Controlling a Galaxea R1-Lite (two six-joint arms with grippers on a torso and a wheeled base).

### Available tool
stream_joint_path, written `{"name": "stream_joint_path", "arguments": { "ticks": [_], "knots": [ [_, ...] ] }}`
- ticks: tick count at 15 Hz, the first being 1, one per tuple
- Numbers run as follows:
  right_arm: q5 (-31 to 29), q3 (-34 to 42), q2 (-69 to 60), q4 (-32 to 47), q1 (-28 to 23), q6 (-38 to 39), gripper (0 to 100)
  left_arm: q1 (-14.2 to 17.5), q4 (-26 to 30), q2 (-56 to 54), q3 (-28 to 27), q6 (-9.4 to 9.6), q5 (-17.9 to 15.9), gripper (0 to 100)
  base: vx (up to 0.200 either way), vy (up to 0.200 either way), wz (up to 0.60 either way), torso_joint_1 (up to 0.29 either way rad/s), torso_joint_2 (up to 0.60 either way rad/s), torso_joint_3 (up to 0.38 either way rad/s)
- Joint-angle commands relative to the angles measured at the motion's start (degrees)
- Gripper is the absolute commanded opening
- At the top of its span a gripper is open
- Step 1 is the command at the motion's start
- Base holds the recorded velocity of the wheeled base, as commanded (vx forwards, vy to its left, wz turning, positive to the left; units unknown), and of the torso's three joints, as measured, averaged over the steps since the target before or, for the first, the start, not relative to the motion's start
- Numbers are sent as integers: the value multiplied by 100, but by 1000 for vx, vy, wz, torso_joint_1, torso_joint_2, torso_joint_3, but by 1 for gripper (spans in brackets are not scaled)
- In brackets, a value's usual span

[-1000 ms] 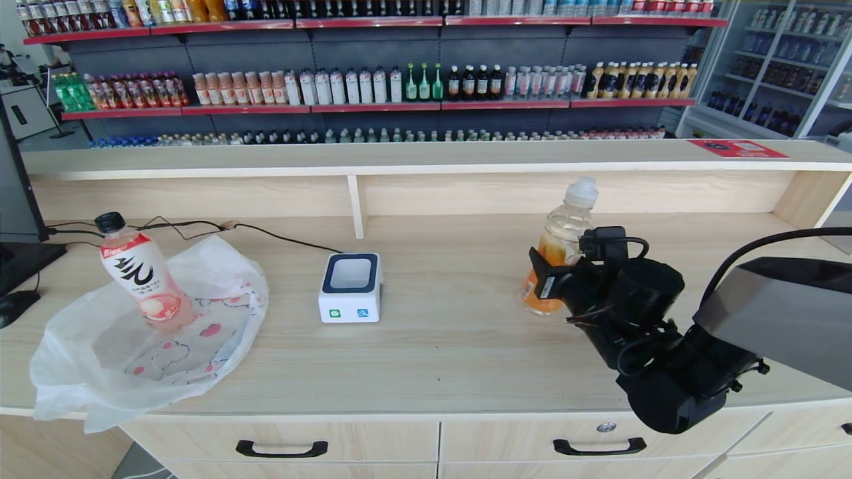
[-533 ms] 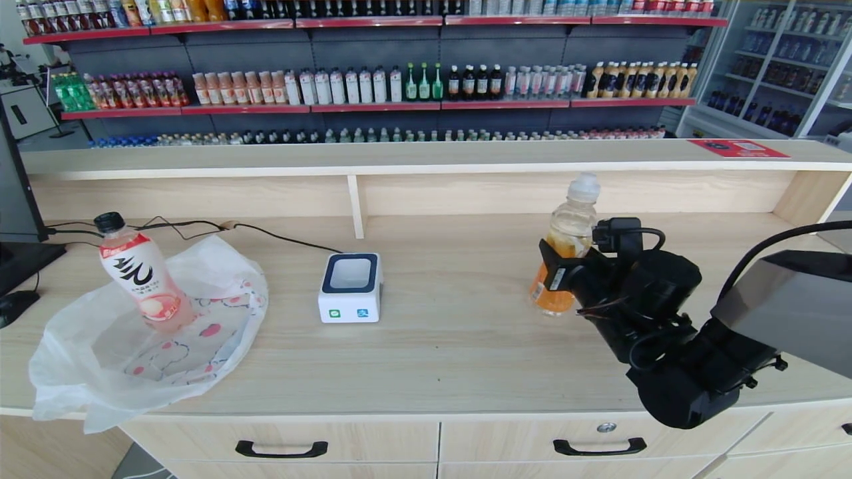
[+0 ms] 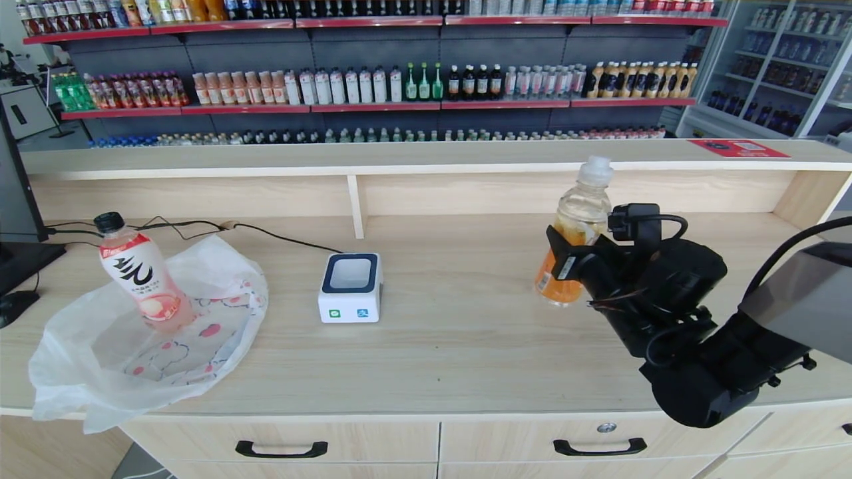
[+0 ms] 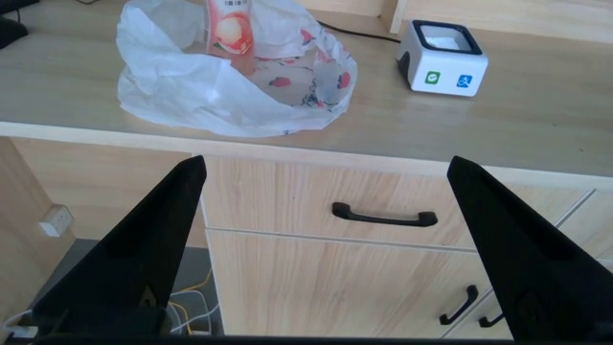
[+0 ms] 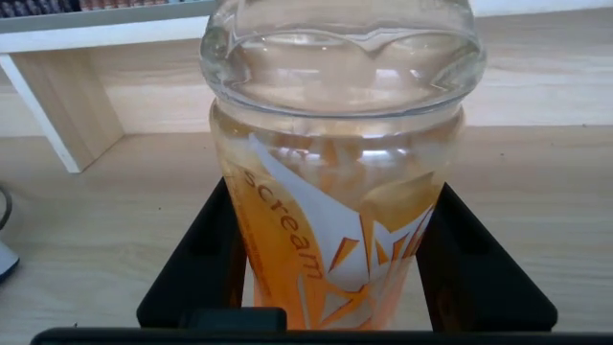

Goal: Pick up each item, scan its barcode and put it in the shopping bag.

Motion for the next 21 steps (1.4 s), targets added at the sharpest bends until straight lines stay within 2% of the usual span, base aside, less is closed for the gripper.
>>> {"name": "stream_joint_path", "arguments": {
  "ticks": [1, 6, 13, 17, 18, 21],
  "knots": [
    [5, 37, -139, -12, 23, 0, 0, 0, -2, -2, 0, -2, 4, 100, 0, 0, 0, 0, 0, 0],
    [5, 300, -569, -12, 331, 0, 0, 0, -2, -2, 0, -2, 4, 100, 0, 0, 0, 0, 0, 0],
    [5, 450, -1105, -12, 1808, 53, 0, 0, -2, -2, 0, 7, 4, 100, 0, 0, 0, 0, 0, 0],
    [-4, 344, -1325, -12, 2651, 527, 0, 0, -2, -2, 0, 15, 4, 100, 0, 0, 0, 0, 0, 0],
    [-48, 397, -1395, -12, 2801, 598, 0, 0, -2, -2, 0, 15, 4, 100, 0, 0, 0, 0, 0, 0],
    [-135, 608, -1571, -12, 2836, 958, 0, 0, -2, -2, 0, 15, 4, 100, 0, 0, 0, 0, 0, 0]
  ]
}}
